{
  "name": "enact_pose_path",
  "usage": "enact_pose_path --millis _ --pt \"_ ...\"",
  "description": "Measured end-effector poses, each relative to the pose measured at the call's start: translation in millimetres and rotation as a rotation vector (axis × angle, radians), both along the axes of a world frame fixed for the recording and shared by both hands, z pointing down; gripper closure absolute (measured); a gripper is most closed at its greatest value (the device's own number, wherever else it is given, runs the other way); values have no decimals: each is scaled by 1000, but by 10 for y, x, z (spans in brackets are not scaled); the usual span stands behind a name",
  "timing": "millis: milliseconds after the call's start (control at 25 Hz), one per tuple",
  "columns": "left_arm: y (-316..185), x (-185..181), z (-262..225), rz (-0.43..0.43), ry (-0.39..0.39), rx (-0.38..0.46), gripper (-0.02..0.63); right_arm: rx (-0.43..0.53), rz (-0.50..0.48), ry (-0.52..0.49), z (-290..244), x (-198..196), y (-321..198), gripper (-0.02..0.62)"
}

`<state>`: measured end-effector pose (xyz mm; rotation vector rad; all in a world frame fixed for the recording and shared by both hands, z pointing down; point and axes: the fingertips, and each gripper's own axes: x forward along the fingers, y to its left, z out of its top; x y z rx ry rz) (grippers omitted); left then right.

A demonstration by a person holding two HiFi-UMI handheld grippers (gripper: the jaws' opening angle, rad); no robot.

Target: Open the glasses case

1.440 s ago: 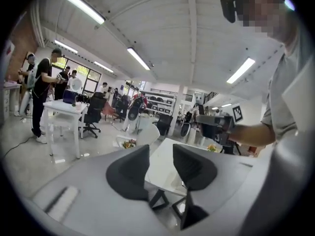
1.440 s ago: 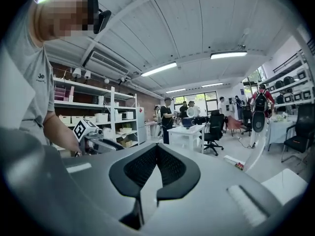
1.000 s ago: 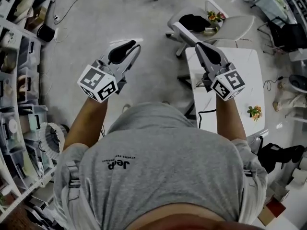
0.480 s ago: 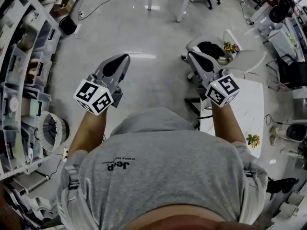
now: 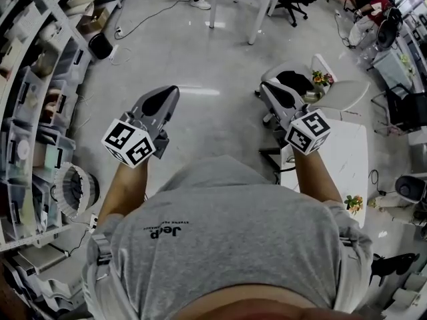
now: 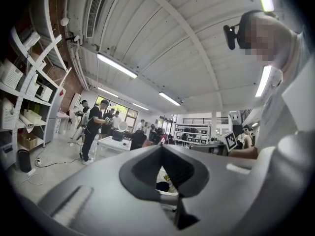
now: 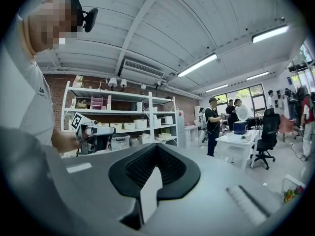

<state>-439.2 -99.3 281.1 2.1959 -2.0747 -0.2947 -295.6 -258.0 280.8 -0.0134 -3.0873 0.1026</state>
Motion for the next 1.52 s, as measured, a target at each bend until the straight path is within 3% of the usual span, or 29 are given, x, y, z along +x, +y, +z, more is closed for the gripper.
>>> enact_pose_path --millis 600,1520 --pt "-181 116 4 61 -7 -17 549 -10 38 14 38 158 -134 594" --pt "-250 171 -21 80 -19 -33 549 37 52 42 29 225 -190 594"
